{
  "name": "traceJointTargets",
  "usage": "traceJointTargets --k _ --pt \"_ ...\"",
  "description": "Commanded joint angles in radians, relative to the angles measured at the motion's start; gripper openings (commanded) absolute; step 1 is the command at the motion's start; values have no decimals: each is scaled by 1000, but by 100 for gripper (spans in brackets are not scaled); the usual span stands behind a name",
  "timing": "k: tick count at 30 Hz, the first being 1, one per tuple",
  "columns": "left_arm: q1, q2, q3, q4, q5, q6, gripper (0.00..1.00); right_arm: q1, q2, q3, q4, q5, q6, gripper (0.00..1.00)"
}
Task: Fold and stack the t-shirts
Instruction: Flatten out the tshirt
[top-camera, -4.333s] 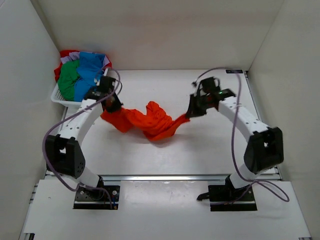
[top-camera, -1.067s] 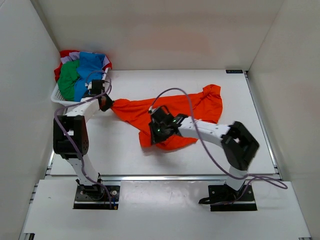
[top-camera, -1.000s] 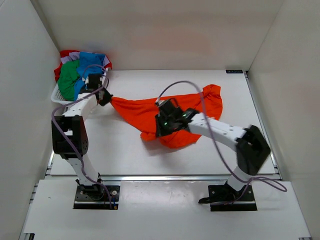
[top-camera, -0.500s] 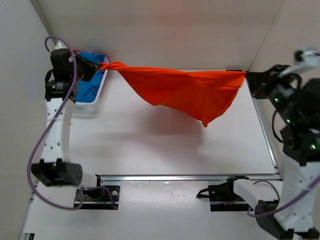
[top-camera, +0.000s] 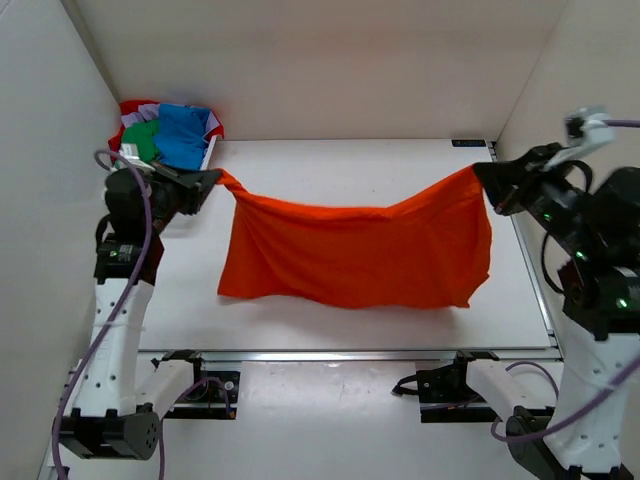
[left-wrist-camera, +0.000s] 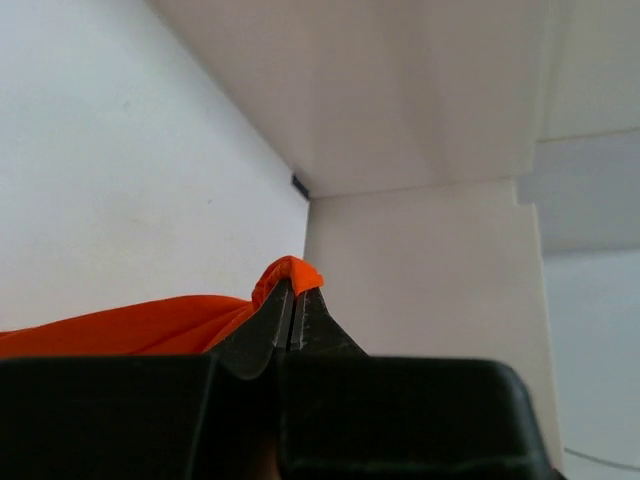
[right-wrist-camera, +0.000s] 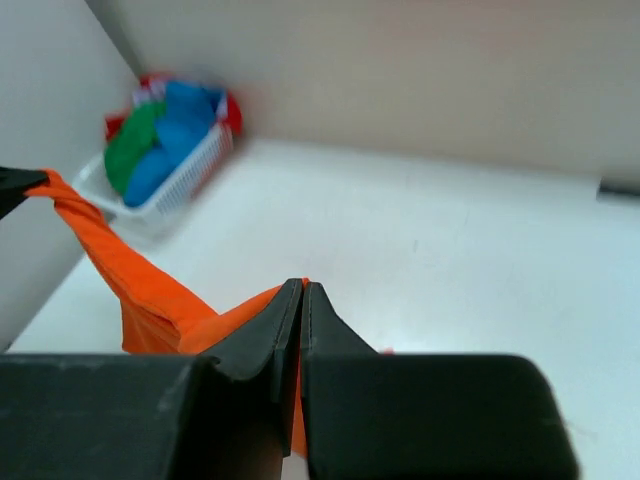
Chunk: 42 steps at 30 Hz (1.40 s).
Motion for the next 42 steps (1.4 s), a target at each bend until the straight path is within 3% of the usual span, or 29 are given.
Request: traceJointTargets --k 1,4,5,6,8,10,18,24,28,32,42 --pt "1 20 -154 146 36 -136 0 37 40 -159 18 -39 -18 0" --pt "2 88 -172 120 -2 -72 3 88 54 -260 23 36 -53 0" --pt "7 97 -172 91 -18 -36 24 99 67 -289 14 48 -57 0" --pt "15 114 -184 82 -25 6 58 97 73 -302 3 56 -68 0" --pt "80 131 -227 83 -41 51 81 96 96 -351 -25 70 -76 0" --pt "111 126 -270 82 -61 92 91 93 106 -392 -39 103 -94 0" --pt "32 246 -340 118 -94 209 78 70 107 -549 -37 110 -122 0" --pt "-112 496 -184 158 -183 407 60 59 101 -639 18 74 -111 0" --pt "-168 675 -66 197 -209 527 64 94 127 -658 32 105 -93 0" --pt "-176 802 -6 229 -183 490 74 109 152 -656 44 100 -76 0" --pt "-206 976 39 304 -136 429 74 122 212 -672 81 108 -77 0"
